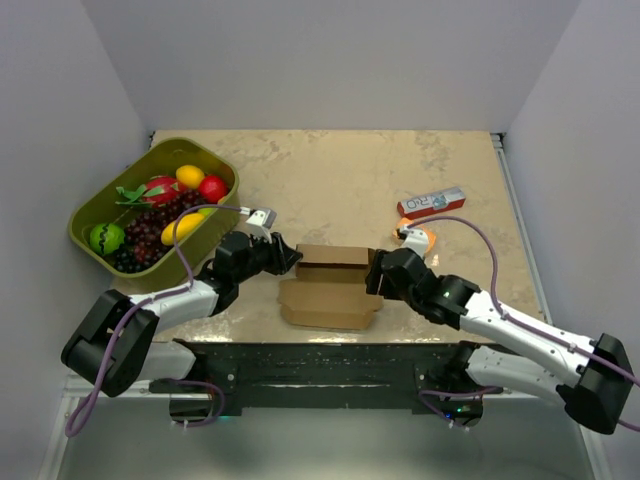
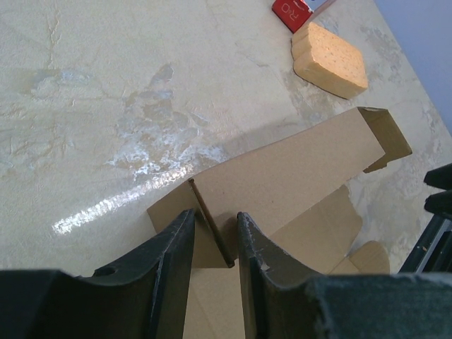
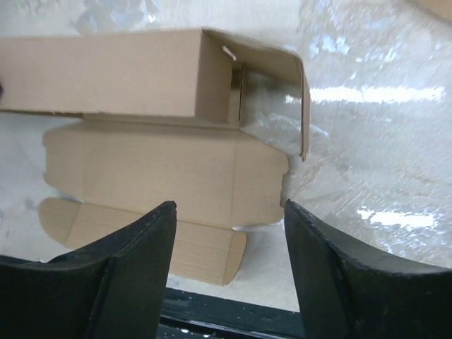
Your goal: Fold the paper box
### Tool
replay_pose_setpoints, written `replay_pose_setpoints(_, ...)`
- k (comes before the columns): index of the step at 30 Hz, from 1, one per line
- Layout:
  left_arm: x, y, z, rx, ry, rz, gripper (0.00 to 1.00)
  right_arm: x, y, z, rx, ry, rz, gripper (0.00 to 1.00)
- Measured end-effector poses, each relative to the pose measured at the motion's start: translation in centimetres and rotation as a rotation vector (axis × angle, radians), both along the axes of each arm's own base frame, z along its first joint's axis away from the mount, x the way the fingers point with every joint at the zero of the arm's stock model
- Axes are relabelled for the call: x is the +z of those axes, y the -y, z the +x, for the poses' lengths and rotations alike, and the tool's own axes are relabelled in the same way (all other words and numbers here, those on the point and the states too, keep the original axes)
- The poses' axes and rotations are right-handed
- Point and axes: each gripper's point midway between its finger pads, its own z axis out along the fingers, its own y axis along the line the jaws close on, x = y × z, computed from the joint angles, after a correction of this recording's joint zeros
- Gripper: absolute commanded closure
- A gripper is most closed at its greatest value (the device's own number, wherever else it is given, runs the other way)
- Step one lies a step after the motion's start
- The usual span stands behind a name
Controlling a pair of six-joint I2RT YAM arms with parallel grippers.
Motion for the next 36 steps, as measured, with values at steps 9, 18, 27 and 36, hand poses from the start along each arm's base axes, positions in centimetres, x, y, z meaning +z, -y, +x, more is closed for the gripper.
replay_pose_setpoints(9,0.0,0.0,0.0,-0.001,0.0,0.002,0.65,-2.2,2.9,1.5,-0.079,-0.015,-0.233,0.37)
replay_pose_setpoints(18,0.0,0.0,0.0,-0.001,0.001,0.002,0.65,-2.7,3.1,3.5,-0.122,0.032,-0.267,0.65)
replay_pose_setpoints(27,0.0,0.0,0.1,-0.004,0.003,0.011,0.65,-2.1,2.7,4.5,-0.124,0.076,-0.254,0.95)
replay_pose_setpoints(36,0.1,-0.3,0.7,0.01,0.016,0.045,0.66,-1.8,1.5,4.4,-0.06,0.049,-0.239,1.0)
